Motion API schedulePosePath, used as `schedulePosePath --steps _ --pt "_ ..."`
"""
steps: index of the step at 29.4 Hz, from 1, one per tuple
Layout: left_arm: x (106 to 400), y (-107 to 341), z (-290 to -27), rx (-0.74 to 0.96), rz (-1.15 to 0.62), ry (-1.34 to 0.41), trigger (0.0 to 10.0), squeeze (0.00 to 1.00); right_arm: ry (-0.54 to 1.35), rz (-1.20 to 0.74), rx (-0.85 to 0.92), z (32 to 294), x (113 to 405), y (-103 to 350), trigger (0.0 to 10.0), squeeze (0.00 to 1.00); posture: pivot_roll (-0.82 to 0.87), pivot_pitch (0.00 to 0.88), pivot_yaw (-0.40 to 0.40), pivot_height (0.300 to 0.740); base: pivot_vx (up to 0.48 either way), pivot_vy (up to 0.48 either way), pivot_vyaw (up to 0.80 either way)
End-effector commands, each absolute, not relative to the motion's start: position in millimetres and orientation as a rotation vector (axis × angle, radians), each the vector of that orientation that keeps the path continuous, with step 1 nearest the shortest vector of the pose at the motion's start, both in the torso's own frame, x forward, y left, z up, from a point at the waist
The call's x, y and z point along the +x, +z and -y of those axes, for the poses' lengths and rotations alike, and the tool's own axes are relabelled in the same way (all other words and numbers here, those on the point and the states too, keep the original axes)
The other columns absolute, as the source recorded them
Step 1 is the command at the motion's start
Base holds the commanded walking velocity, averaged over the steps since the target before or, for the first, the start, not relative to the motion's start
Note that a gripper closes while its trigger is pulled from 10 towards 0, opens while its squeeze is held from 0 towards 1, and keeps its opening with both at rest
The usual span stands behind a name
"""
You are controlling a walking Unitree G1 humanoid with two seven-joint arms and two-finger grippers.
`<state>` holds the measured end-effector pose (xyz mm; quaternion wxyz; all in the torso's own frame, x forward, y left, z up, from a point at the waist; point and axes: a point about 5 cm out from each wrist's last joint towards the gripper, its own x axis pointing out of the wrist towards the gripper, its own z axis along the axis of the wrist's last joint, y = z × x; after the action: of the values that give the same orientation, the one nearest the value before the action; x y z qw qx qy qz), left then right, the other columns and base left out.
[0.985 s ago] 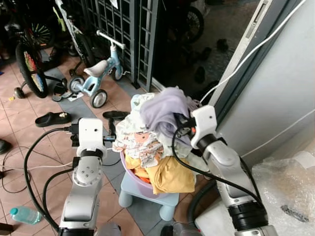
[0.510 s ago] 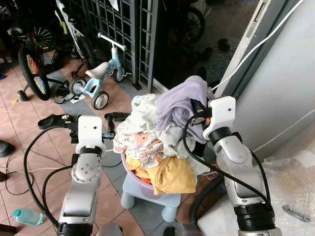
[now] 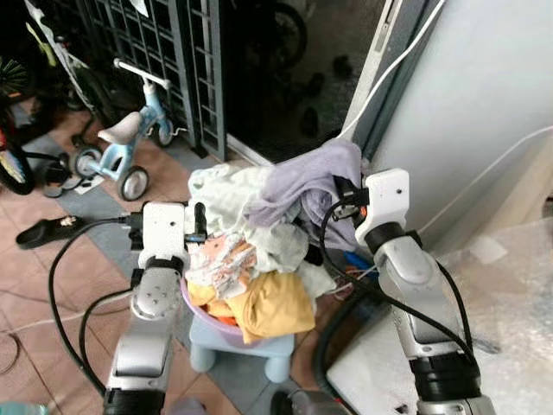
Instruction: Clothes washing
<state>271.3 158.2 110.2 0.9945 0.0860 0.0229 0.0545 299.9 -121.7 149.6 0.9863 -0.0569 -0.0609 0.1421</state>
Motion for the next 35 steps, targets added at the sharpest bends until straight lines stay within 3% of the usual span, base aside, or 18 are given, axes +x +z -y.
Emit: schedulePosePath --steps 1,14,24,35 --pt "272.2 109.6 -156.1 0.161 -0.048 0.100 10.0 0.00 0.275 0.150 -0.124 124.4 302.2 155.4 10.0 0.00 0.01 0.000 -0.033 0.740 -0.281 -0.285 0.00" --pt "272.8 110.0 -155.8 0.158 -0.042 0.098 10.0 0.00 0.279 0.158 -0.137 124.2 304.1 156.3 10.0 0.00 0.01 0.000 -0.029 0.740 -0.302 -0.296 0.00" --pt "272.6 110.1 -154.7 0.141 -0.036 0.090 10.0 0.00 0.276 0.164 -0.135 124.5 303.3 156.1 10.0 0.00 0.01 0.000 -0.024 0.740 0.000 0.000 0.00" --pt "271.4 111.7 -151.8 0.113 -0.022 0.057 10.0 0.00 0.076 0.209 -0.225 152.0 313.6 167.9 10.0 0.00 0.00 0.000 -0.025 0.740 0.000 0.000 -0.77"
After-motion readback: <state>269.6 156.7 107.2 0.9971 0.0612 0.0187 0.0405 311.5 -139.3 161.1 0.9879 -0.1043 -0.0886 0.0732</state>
